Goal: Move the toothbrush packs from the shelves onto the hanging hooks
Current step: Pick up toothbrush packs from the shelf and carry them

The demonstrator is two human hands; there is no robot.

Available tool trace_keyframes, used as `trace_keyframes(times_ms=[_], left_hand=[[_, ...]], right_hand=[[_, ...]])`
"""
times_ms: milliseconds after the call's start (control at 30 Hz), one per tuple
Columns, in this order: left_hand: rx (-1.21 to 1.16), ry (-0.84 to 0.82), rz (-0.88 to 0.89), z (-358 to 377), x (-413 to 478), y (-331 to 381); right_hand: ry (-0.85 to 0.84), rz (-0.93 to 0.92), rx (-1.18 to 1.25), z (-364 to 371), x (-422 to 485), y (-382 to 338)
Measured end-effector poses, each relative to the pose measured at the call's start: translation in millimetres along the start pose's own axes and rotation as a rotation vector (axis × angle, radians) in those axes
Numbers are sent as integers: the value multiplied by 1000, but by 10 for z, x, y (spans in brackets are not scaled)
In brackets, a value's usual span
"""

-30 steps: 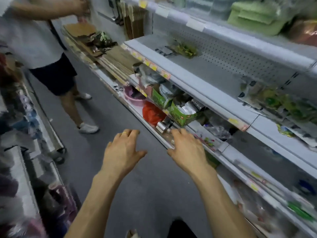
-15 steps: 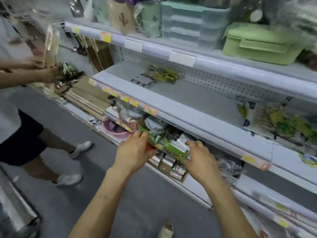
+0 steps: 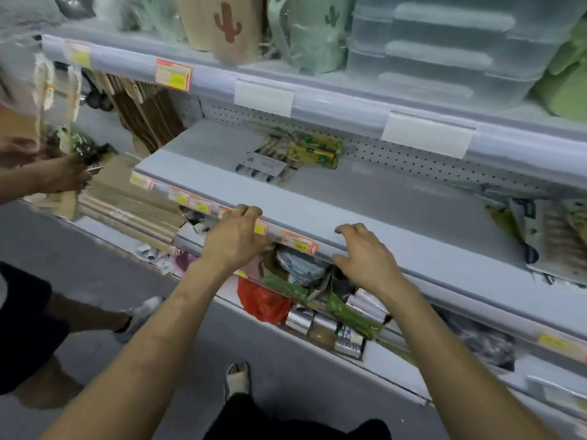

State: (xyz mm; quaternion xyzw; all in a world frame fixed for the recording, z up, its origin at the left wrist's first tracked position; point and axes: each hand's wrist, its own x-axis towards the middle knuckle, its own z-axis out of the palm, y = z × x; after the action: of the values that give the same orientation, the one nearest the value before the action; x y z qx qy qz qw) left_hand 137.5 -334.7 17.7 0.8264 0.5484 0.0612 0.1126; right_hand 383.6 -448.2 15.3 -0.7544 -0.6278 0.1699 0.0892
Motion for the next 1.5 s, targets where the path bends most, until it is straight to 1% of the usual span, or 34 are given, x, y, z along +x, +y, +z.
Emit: trace_keyframes(times_ms=[133, 233, 333, 433, 600, 700, 867, 1000, 1133, 1233, 1367, 1500], left_hand=[[-2, -23, 79, 16, 726, -525], [30, -27, 86, 24, 1214, -856], [50, 9, 83, 62, 1677, -1066], [55, 28, 84, 170, 2041, -1118], [48, -24, 86, 389, 2423, -1101], [34, -36, 72, 456, 2652, -1107], [9, -36, 82, 557, 2938, -1134], [-14, -17, 98, 599, 2998, -1130], [-65, -86, 43, 501, 3061, -1126], [-46, -170, -38, 388, 3118, -1112], [-41, -241, -55, 292, 3118, -1090], [-140, -285, -98, 234, 3074, -1092]], right_hand=[[42, 60, 51, 124, 691, -220], [47, 103, 49, 224, 1175, -282], [98, 133, 63, 320, 1597, -252], [127, 150, 67, 424, 1969, -175], [137, 204, 63, 474, 2546, -116], [203, 145, 5, 478, 2793, -22], [237, 80, -40, 450, 3155, 95], [261, 128, 6, 440, 3370, 88], [247, 145, -36, 467, 3392, 68], [209, 163, 85, 402, 3352, 4], [128, 192, 215, 257, 3266, -114], [89, 240, 361, 223, 3192, -131]])
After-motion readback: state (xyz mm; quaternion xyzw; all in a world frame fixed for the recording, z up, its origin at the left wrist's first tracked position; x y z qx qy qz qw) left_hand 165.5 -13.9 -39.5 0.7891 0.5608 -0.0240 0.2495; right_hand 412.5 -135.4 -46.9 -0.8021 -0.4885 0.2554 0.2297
